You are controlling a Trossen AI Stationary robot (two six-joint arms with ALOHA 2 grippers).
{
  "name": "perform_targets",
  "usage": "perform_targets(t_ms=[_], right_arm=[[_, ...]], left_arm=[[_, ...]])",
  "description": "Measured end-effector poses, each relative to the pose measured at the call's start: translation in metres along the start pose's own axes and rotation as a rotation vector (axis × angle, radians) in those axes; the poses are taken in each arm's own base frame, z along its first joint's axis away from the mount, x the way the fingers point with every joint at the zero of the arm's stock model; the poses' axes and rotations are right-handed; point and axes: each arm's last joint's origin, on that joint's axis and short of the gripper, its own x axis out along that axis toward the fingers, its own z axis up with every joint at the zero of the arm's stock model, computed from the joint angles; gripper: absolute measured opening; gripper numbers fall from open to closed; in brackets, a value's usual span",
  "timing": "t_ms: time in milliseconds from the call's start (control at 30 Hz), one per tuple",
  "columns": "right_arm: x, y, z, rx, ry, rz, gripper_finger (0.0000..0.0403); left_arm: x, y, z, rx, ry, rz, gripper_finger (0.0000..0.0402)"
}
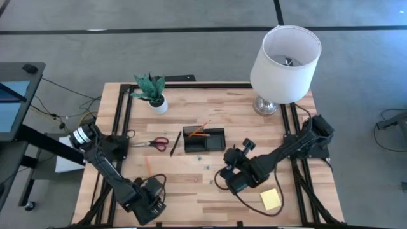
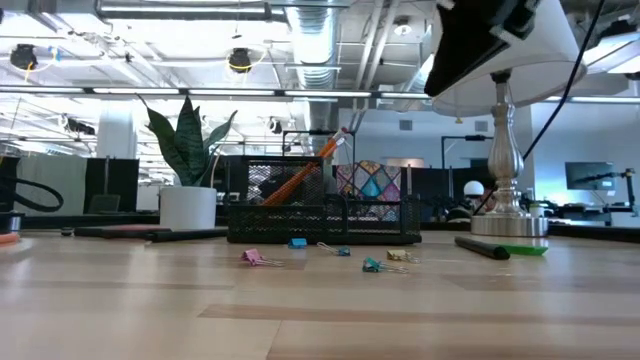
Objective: Pick and place office supplies into organizer
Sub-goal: Put the orange pencil into the black desk organizer
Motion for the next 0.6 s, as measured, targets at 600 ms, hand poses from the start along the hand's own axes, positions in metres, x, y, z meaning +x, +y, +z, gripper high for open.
perform_targets(t_ms=[600], right_arm=[[0.005,-0.003,0.004,0.019,0.008,-0.009,0.0]], left_arm=[[0.004,0.015,-0.005,-0.287,-0.108,0.073,0.0139]])
